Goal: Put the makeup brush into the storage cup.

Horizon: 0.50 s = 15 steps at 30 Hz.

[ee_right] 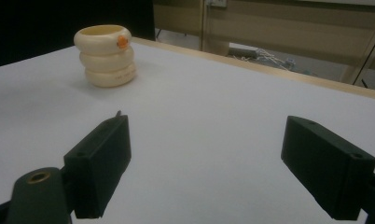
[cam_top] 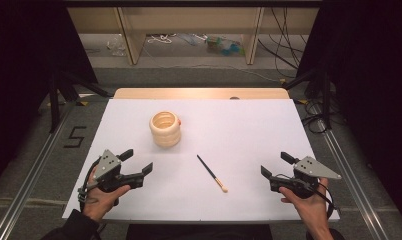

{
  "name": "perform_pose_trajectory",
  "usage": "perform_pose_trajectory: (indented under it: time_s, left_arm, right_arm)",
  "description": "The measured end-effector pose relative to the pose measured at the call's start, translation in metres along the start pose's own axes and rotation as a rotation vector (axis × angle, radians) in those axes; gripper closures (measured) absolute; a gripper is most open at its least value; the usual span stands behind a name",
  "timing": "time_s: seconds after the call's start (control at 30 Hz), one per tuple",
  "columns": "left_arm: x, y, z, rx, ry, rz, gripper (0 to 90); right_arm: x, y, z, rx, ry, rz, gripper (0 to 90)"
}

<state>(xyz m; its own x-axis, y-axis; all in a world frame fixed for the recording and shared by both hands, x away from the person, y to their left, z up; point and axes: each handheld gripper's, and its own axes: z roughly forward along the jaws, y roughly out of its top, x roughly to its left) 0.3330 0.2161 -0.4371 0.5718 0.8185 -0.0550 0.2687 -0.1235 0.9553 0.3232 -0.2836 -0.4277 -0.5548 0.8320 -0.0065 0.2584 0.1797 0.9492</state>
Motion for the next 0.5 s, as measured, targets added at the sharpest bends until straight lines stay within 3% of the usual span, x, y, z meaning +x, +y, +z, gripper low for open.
perform_pose_trajectory:
  time_s: [0.4,0.47,0.5]
  left_arm:
    - [-0.0003,0.0002,0.0003,-0.002,-0.001,0.003,16.3]
    - [-0.0007,0.0001,0.0007,-0.001,-0.002,-0.004,16.3]
    - [-0.0006,0.0003,0.0007,-0.001,-0.002,-0.002,16.3]
  right_arm:
    - [0.0025,0.0007,0.0033,0.04,0.024,-0.016,15.9]
    - [0.0036,0.0004,0.0066,0.014,0.036,-0.005,15.9]
    - [0.0037,0.0011,0.0063,0.028,0.03,-0.009,15.8]
